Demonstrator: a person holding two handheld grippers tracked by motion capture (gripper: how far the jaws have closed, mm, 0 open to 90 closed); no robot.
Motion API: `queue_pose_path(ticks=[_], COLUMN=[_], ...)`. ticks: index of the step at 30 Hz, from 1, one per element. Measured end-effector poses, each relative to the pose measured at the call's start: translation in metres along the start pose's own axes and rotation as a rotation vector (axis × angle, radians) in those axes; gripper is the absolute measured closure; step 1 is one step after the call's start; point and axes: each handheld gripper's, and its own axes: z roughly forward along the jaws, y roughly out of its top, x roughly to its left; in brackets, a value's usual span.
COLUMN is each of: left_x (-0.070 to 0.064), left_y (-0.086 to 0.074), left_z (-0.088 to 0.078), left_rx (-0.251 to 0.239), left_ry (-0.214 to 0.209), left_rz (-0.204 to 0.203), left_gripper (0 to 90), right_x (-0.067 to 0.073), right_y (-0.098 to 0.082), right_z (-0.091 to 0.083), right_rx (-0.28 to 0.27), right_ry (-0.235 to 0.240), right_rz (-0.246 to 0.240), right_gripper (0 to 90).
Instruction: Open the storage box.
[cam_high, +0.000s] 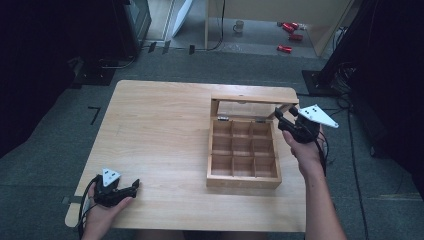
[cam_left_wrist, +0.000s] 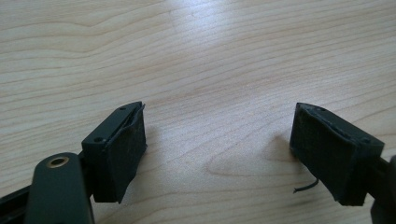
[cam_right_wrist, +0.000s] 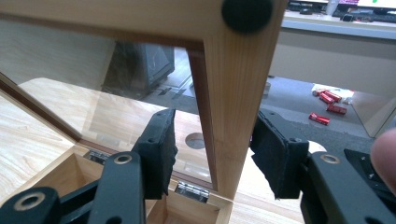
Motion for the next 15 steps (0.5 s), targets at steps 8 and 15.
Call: queue_pose_path(ticks=[8,15], left_x=[0.0,0.0], left_y=[0.0,0.0], left_z=[0.0,0.0], left_rx=[-0.003,-0.003], left_ry=[0.0,-0.002], left_rz=[-0.003,-0.004], left_gripper=[19.2,19.2], right_x=[-0.006,-0.014], right_y=[-0.004,-0.002], right_z=[0.015,0.026], right_rx=[0.01,0.002], right_ry=[-0.014,-0.024], right_rz=[0.01,0.026], right_gripper=[58.3,66.7])
